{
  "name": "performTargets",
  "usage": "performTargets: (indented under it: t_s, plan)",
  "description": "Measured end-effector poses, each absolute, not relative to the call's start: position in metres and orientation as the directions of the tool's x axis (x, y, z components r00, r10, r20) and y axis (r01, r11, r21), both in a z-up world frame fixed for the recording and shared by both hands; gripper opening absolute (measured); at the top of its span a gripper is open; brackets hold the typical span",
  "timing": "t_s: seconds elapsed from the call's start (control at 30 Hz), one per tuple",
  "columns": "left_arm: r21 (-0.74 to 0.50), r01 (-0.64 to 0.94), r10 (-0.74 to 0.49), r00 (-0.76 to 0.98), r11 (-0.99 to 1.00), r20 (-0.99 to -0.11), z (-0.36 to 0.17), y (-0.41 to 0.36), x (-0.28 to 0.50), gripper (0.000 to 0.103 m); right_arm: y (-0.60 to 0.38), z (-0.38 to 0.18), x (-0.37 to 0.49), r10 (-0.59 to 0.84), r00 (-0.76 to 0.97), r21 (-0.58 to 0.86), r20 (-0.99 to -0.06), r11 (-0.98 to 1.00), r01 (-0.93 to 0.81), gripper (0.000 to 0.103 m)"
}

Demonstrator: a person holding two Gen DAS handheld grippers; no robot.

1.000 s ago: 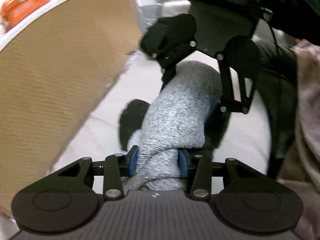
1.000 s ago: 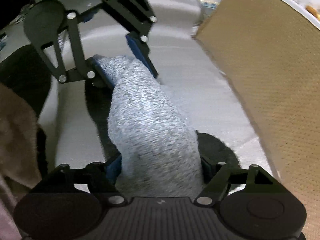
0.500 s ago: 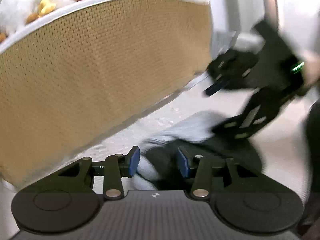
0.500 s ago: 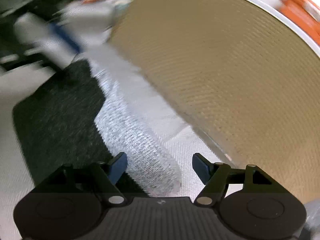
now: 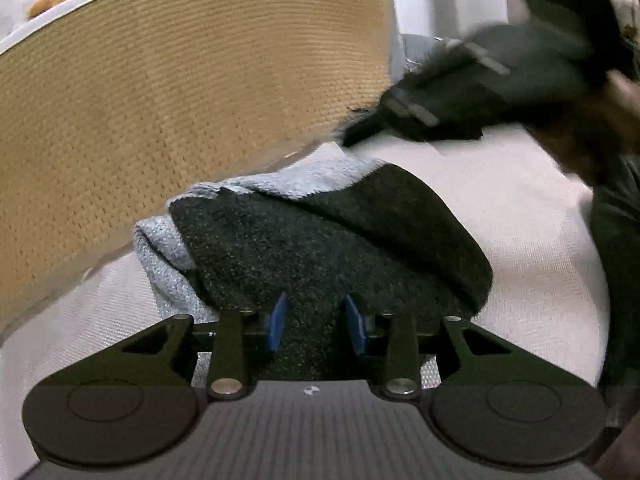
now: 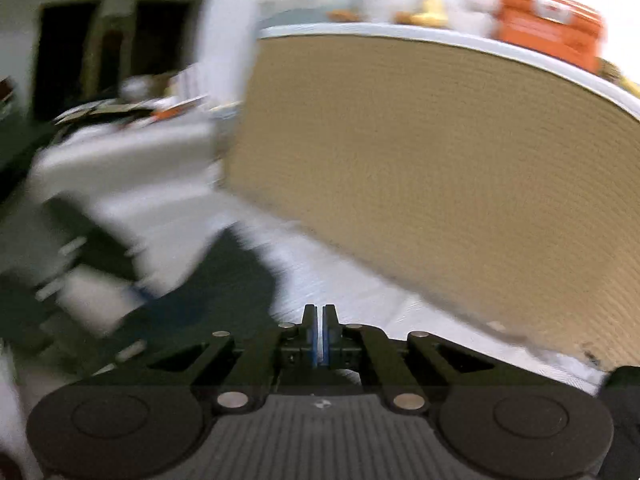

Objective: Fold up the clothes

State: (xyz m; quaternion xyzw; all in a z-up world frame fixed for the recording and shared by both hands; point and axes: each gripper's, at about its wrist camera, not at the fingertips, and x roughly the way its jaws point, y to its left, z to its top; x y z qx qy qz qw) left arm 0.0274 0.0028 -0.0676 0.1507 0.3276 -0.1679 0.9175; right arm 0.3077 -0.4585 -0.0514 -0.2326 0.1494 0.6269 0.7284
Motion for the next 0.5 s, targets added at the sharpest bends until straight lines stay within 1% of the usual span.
performTargets:
  t_s: [0.03,0.1,0.13,0.17,0.2,0.33,0.5]
  plan:
    - [0.175,0.4,-0.199,0.734,0.9,-0.65,-0.068,0.002,0.028,0.035,-0.457,-0.058,0.299,0.836,0.152,-0.176,-0.527,0.067,-0.982,0.003]
    - [0.198,0.389,-0.178,0.741,0.899,-0.648,-0.07,0.0,0.03,0.035,-0.456,-0.073,0.286,0.819,0.169,-0.267,-0.548,0.021,-0.963,0.003]
    - [0.213,0.389,-0.167,0.741,0.896,-0.651,-0.072,-0.003,0.031,0.035,-0.453,-0.083,0.281,0.805,0.216,-0.328,-0.553,0.027,-0.944,0.003]
    - [0.224,0.385,-0.155,0.741,0.895,-0.654,-0.073,-0.004,0.031,0.035,-0.452,-0.091,0.284,0.797,0.237,-0.346,-0.555,0.038,-0.938,0.003]
    - [0.235,0.382,-0.143,0.74,0.894,-0.658,-0.075,-0.006,0.031,0.035,-0.452,-0.095,0.291,0.794,0.248,-0.344,-0.555,0.051,-0.937,0.0]
    - [0.253,0.358,-0.1,0.729,0.899,-0.677,-0.085,-0.006,0.038,0.034,-0.449,-0.107,0.313,0.783,0.302,-0.374,-0.543,0.097,-0.922,0.0]
    - [0.238,0.339,-0.086,0.717,0.91,-0.692,-0.091,-0.004,0.043,0.034,-0.442,-0.101,0.34,0.804,0.359,-0.319,-0.474,0.224,-0.921,0.0]
